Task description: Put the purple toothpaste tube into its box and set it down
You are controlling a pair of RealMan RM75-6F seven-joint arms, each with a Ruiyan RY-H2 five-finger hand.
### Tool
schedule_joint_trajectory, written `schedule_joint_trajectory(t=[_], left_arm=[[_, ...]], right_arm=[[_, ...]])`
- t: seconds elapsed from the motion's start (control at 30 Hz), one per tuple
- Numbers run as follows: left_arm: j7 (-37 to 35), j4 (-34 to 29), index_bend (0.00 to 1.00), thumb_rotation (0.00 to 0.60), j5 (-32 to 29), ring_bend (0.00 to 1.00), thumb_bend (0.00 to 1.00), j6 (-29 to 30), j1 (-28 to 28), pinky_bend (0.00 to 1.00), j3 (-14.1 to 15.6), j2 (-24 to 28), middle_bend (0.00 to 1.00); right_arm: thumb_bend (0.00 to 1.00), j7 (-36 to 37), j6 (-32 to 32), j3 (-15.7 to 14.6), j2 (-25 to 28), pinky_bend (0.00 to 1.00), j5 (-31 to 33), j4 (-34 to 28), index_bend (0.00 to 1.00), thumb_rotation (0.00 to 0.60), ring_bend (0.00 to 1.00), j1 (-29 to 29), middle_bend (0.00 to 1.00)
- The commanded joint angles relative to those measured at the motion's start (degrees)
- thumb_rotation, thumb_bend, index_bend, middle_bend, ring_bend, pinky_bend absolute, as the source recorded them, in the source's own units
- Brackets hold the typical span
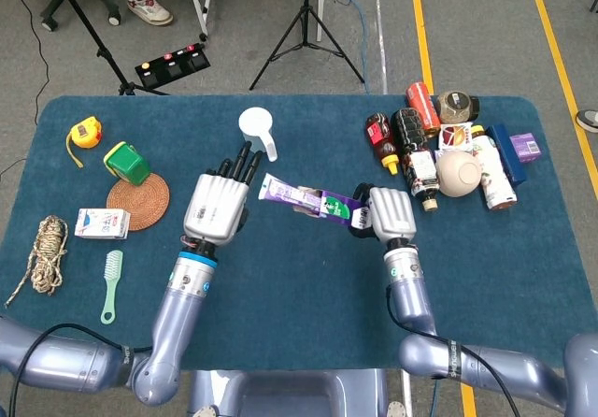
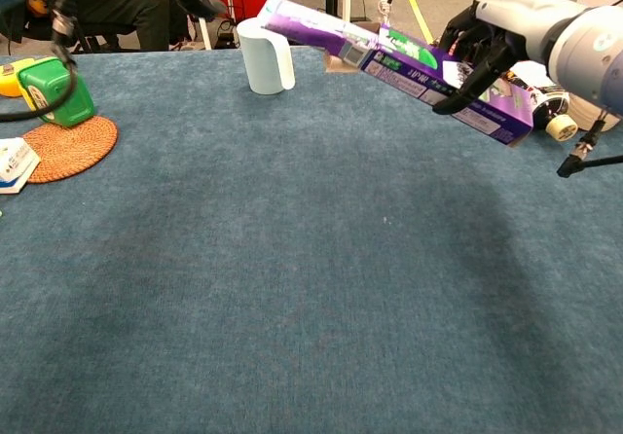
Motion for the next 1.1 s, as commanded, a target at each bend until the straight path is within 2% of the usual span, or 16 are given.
schedule_joint_trajectory(t=[0.03, 0.1, 0.2, 0.33, 0.43, 0.53, 0.67, 0.93, 1.1], left_arm=[[-2.02, -3.15, 0.03, 0.600, 1.20, 0.21, 0.27, -0.05, 2.36, 0.52, -0.52, 5.53, 0.04], [-2.21, -3.54, 0.03, 0.600, 2.11, 0.20, 0.27, -0.25, 3.50, 0.51, 0.24, 8.57, 0.03], [-6.20, -3.93, 0.03, 0.600, 2.40, 0.17, 0.27, -2.62, 5.71, 0.47, 0.80, 12.67, 0.02], [-14.33, -2.46, 0.03, 0.600, 3.74, 0.14, 0.27, -9.82, 8.53, 0.44, 2.23, 19.01, 0.02], [-22.77, 0.37, 0.03, 0.600, 6.27, 0.14, 0.27, -15.58, 10.91, 0.44, 3.21, 23.19, 0.02], [-28.82, 3.00, 0.03, 0.600, 8.54, 0.13, 0.27, -18.86, 12.75, 0.44, 4.06, 25.84, 0.01], [-36.26, 6.40, 0.03, 0.600, 10.54, 0.13, 0.27, -21.78, 14.89, 0.44, 4.51, 28.62, 0.01], [-46.89, 10.50, 0.03, 0.600, 13.26, 0.13, 0.27, -25.01, 17.69, 0.44, 4.21, 33.17, 0.01], [-50.68, 11.56, 0.03, 0.600, 13.91, 0.13, 0.27, -26.00, 18.52, 0.44, 3.88, 34.83, 0.01]], right_arm=[[0.53, 3.09, -1.65, 1.26, 1.44, 0.77, 0.47, 0.53, 0.63, 0.600, 0.74, -0.76, 0.72], [0.53, 5.33, -2.61, 1.76, 1.91, 0.77, 0.17, 1.20, 0.63, 0.600, 0.74, -1.17, 0.72], [0.53, 9.57, -4.84, 2.11, 2.65, 0.77, -1.50, 2.58, 0.63, 0.600, 0.74, -1.85, 0.72], [0.53, 17.30, -8.62, 2.06, 3.72, 0.75, -5.92, 4.85, 0.63, 0.600, 0.73, -3.03, 0.71], [0.53, 26.74, -12.91, 2.16, 5.04, 0.74, -11.50, 6.18, 0.63, 0.600, 0.72, -4.25, 0.71], [0.53, 37.38, -15.62, 2.68, 5.91, 0.74, -17.67, 8.11, 0.63, 0.600, 0.71, -5.64, 0.71], [0.53, 49.20, -16.01, 2.51, 5.65, 0.73, -24.76, 12.29, 0.63, 0.600, 0.70, -7.01, 0.71], [0.53, 64.26, -15.24, 3.02, 4.62, 0.73, -29.78, 17.45, 0.63, 0.600, 0.70, -7.89, 0.71], [0.53, 70.08, -15.18, 3.61, 4.01, 0.73, -29.73, 19.07, 0.63, 0.600, 0.70, -8.11, 0.71]])
